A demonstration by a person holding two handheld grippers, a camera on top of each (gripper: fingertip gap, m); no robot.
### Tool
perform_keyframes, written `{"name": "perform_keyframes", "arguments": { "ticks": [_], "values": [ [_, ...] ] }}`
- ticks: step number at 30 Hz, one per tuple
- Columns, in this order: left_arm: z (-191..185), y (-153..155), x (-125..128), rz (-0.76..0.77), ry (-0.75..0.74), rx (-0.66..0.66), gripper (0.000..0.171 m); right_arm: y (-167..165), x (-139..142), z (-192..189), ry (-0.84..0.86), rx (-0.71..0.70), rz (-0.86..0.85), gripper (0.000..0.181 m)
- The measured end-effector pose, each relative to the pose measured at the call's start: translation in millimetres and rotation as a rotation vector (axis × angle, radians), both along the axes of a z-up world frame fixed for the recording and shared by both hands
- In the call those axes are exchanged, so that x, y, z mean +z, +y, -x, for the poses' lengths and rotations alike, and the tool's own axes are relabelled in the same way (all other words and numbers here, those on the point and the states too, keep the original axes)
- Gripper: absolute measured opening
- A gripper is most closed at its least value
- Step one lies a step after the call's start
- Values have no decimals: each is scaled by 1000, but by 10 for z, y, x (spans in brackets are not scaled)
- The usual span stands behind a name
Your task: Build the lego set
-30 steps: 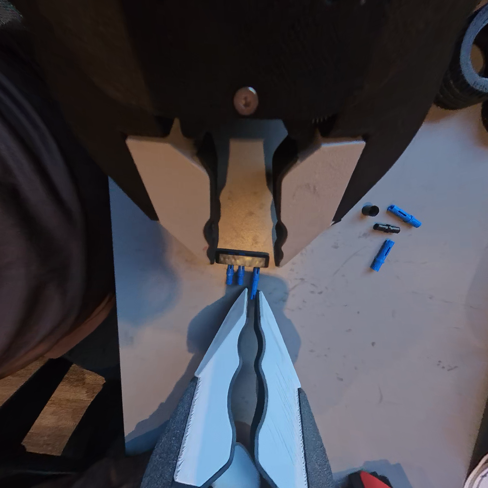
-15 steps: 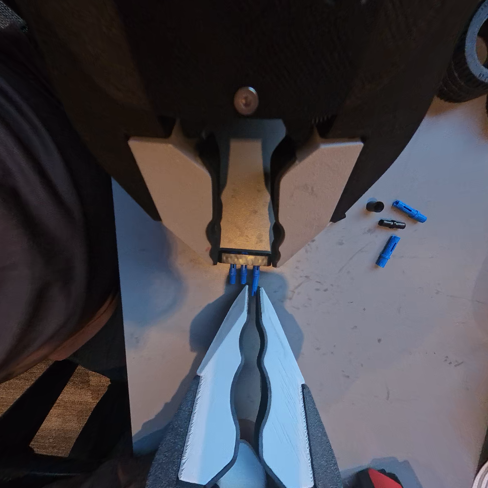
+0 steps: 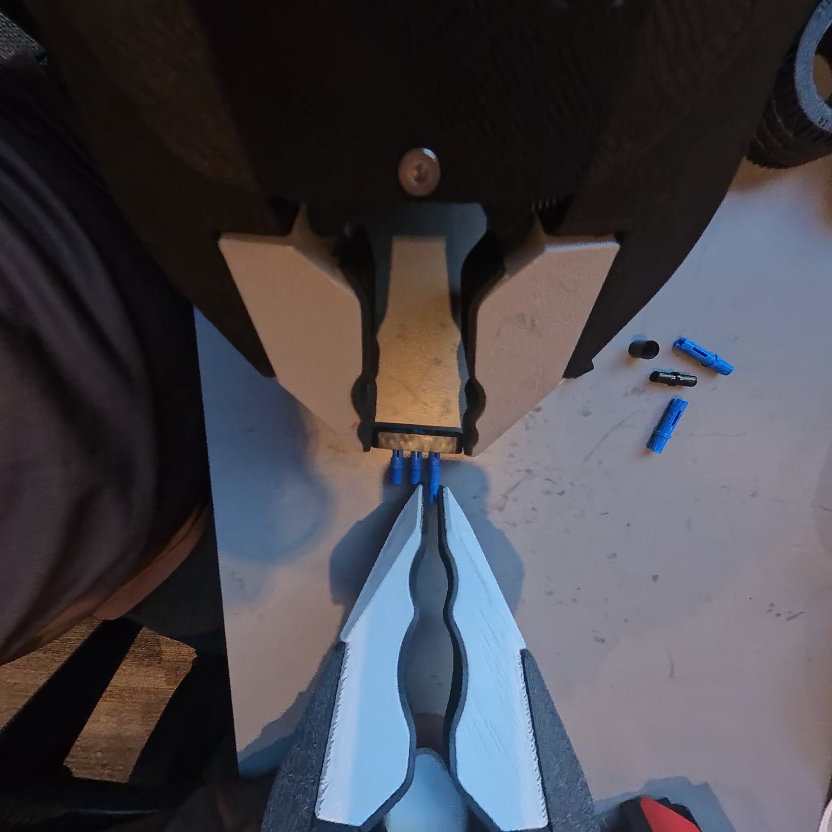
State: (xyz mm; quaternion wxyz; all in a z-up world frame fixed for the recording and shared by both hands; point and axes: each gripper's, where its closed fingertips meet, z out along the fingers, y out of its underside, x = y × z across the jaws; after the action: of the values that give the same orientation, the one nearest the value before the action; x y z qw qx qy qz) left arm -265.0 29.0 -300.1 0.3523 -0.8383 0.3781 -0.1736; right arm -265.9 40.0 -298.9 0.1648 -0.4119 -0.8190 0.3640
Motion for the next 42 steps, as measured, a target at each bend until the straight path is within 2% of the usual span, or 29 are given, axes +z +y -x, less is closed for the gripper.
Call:
{"name": "perform_keyframes", "arguments": {
  "ticks": [7,13,19,21,24,25,26,30,32,36,39,42],
  "values": [
    [8,-3,-2,-12,12,4,38,-8,-17,16,-73,-42,68,4],
    [11,-3,-3,-33,32,1,38,-24,-5,29,-290,-101,335,3],
    [16,1,-3,-41,39,7,37,-40,0,27,-413,-144,475,3],
    [14,4,-3,-37,34,7,37,-45,3,18,-409,-108,420,3],
    [19,8,-3,-31,29,10,37,-31,3,52,-300,3,155,2],
    [32,13,-3,-30,30,17,37,-28,2,67,-290,5,137,2],
    [36,14,-2,-29,28,17,37,-31,-6,68,-303,-5,174,2],
    [35,17,-2,-49,45,17,38,-54,9,86,-445,-59,500,2],
    [33,18,1,-53,45,18,37,-74,14,105,-485,-65,547,2],
    [35,19,0,-54,47,20,37,-73,10,117,-422,-56,453,2],
    [26,43,-5,-38,29,24,38,-7,0,101,-346,-65,317,4],
    [23,49,-5,-33,24,24,38,170,135,126,-259,-111,274,0]
  ]
}}
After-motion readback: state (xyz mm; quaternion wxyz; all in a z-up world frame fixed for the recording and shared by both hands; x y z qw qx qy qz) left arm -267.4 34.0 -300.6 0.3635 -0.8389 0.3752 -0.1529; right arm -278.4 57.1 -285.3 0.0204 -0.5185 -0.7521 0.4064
